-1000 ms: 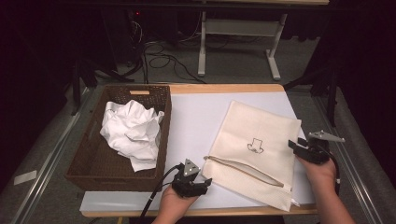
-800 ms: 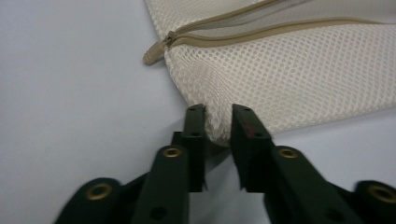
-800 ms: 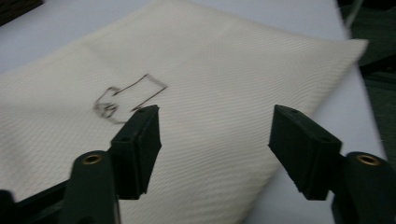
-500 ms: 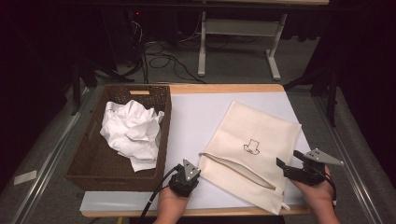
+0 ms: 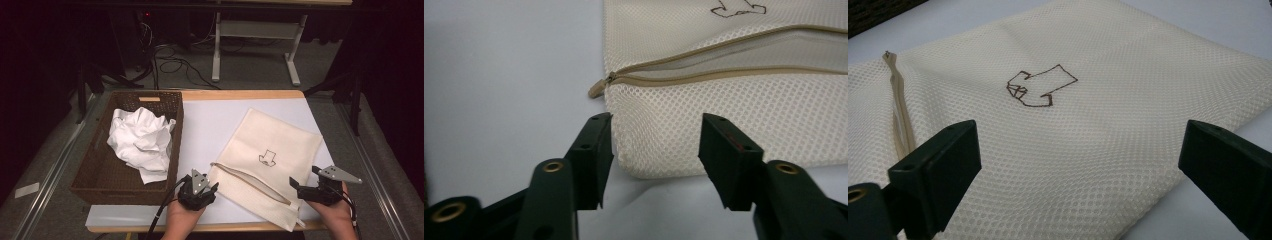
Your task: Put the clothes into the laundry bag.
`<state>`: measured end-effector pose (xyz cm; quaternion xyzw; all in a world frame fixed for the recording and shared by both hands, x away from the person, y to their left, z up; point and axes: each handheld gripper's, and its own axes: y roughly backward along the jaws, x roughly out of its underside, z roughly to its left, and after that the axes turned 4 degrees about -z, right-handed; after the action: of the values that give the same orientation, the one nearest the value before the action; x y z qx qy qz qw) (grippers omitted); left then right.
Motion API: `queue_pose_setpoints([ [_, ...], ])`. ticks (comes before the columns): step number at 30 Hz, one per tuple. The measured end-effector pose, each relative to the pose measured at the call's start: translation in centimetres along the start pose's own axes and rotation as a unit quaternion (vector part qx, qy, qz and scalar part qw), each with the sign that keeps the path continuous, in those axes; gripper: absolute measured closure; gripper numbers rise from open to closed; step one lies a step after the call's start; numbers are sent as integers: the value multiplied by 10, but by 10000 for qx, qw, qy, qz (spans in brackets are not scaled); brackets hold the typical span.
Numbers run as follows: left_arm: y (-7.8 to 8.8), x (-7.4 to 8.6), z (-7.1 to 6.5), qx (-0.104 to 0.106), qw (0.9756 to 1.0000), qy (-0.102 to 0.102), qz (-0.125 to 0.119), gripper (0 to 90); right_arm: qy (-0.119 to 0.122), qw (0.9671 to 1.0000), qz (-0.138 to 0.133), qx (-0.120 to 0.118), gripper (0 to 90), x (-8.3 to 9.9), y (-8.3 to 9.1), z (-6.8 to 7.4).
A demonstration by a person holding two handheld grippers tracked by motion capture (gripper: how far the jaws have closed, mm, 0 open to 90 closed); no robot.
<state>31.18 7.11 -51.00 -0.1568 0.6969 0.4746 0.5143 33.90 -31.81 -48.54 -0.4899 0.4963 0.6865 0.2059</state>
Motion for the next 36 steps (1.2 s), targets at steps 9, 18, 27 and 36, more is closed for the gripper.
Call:
queue_pose_setpoints([
  [9, -1, -5, 0, 81, 10000, -22, 37, 40, 68, 9999, 17, -91, 7, -2, 4, -8],
  [18, 8, -16, -4, 257, 9995, -88, -174, 6, 323, 9992, -96, -195, 22, -6, 5, -5],
  [27, 36, -38, -4, 351, 9973, 31, -640, 2, 416, 9988, -77, -245, 4, -5, 2, 1],
  [36, 76, -56, 7, 96, 9950, -31, -997, 2, 343, 9990, -84, -283, 6, -4, 0, 2],
])
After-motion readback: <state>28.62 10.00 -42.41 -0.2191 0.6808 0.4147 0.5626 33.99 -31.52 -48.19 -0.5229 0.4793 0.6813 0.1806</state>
